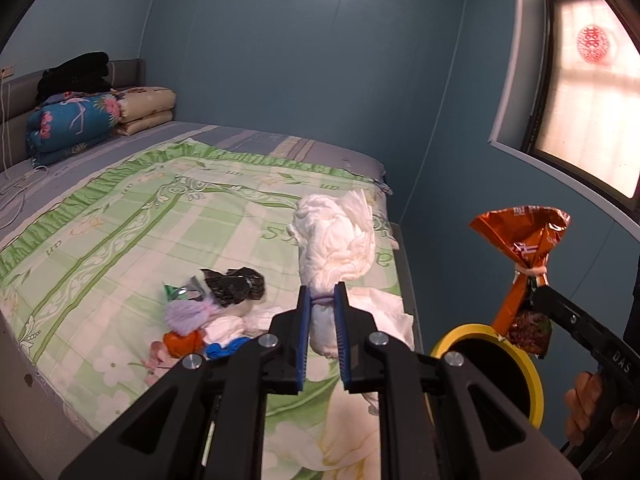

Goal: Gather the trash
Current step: 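Carry the tissue and orange wrapper over the yellow bin and release both, then move both open tools back over the trash pile on the bed, then grasp the pink cloth with the left tool while the right tool grasps the black bag, then carry the pink cloth and black bag over the yellow bin and release both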

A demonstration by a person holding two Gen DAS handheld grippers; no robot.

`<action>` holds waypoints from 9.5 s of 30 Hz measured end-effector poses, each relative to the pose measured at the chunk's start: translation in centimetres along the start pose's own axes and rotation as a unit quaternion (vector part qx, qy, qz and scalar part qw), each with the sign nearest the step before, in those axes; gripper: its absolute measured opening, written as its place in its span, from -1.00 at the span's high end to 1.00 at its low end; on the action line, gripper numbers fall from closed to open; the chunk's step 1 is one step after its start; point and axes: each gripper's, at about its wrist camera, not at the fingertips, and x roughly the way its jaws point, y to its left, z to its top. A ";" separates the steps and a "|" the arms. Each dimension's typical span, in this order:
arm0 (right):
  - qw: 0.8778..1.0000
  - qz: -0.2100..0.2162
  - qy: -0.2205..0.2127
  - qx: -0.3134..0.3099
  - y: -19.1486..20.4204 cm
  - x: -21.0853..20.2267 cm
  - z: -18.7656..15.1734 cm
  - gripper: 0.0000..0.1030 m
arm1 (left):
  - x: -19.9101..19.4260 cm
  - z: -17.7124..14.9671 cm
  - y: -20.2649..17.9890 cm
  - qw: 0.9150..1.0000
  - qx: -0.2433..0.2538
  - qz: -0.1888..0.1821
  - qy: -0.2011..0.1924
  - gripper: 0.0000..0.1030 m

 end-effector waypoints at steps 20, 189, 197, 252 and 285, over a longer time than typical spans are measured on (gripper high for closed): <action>0.992 -0.088 -0.001 0.090 -7.5 -2.9 -0.5 0.36 | 4.2 -2.7 -9.8 0.993 0.074 -0.071 0.050 0.78; 0.968 0.084 0.229 -0.052 8.8 18.6 -8.6 0.47 | 4.7 -8.7 17.1 0.987 -0.097 0.056 0.112 0.95; 0.972 0.072 0.221 -0.044 7.0 14.5 -7.9 0.47 | 2.3 -7.9 14.7 0.992 -0.073 0.051 0.091 0.95; 0.995 -0.087 -0.004 0.045 -6.8 -2.8 0.3 0.47 | 1.4 -1.8 -8.7 0.993 0.059 -0.096 0.029 0.95; 0.981 -0.126 0.058 0.136 -12.9 -1.1 -2.0 0.46 | 8.5 -8.4 -16.6 0.973 0.113 -0.141 0.146 0.95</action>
